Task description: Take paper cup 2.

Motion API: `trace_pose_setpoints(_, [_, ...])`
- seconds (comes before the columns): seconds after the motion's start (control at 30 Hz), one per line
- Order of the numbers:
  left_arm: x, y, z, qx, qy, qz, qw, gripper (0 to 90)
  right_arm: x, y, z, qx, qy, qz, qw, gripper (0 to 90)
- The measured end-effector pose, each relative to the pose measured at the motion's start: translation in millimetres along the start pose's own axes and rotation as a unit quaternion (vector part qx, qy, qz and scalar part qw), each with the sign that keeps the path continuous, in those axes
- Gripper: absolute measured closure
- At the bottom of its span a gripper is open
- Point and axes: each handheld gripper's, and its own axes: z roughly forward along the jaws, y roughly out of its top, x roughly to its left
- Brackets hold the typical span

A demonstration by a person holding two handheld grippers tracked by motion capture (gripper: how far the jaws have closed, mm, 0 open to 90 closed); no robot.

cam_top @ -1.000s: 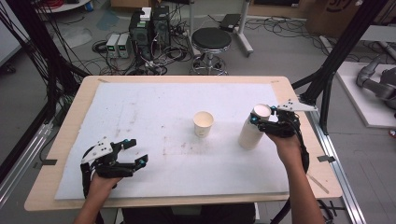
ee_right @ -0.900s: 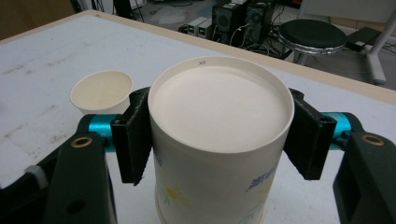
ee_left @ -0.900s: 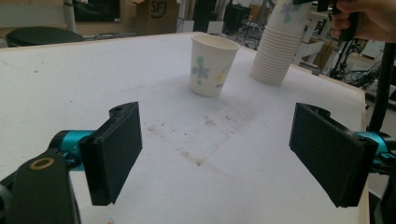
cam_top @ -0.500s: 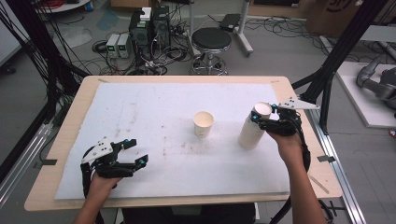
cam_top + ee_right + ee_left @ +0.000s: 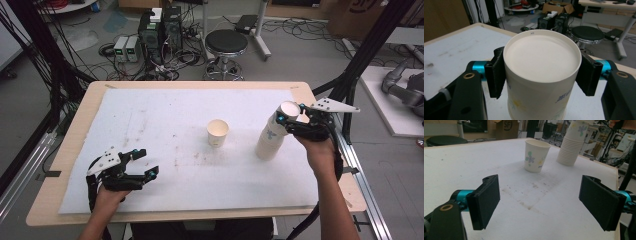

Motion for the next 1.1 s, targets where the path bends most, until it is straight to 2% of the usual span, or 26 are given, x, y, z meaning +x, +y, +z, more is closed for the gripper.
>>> trace_pose_setpoints(0.37, [-0.4,0.1,1.0,-0.002,-0.002,-0.002,1.0000,17.1,7.0,19.5,-26.3,-0.034,0.001,-0.019,0.9993,34.9])
trace_pose_setpoints(0.6, [-0.2,0.2,0.7,-0.006,-0.005,-0.003,1.0000,17.1,17.0,27.6,-38.3,-0.053,0.020,-0.025,0.9981,35.0])
trace_pose_setpoints(0.73, [-0.6,0.2,1.0,-0.007,-0.007,-0.004,0.9999,17.0,26.9,26.7,-39.8,-0.056,0.041,-0.035,0.9969,35.1])
trace_pose_setpoints(0.8, [-0.9,0.2,1.4,-0.008,-0.011,-0.004,0.9999,16.8,33.5,24.2,-38.6,-0.051,0.060,-0.039,0.9961,35.0])
trace_pose_setpoints(0.97, [-1.4,0.3,1.6,-0.009,-0.014,-0.002,0.9999,16.6,51.0,14.1,-30.3,-0.036,0.106,-0.061,0.9918,35.1])
trace_pose_setpoints(1.1, [-1.6,0.6,0.9,-0.016,-0.014,0.001,0.9998,16.6,62.7,3.3,-21.8,-0.028,0.138,-0.067,0.9877,35.1])
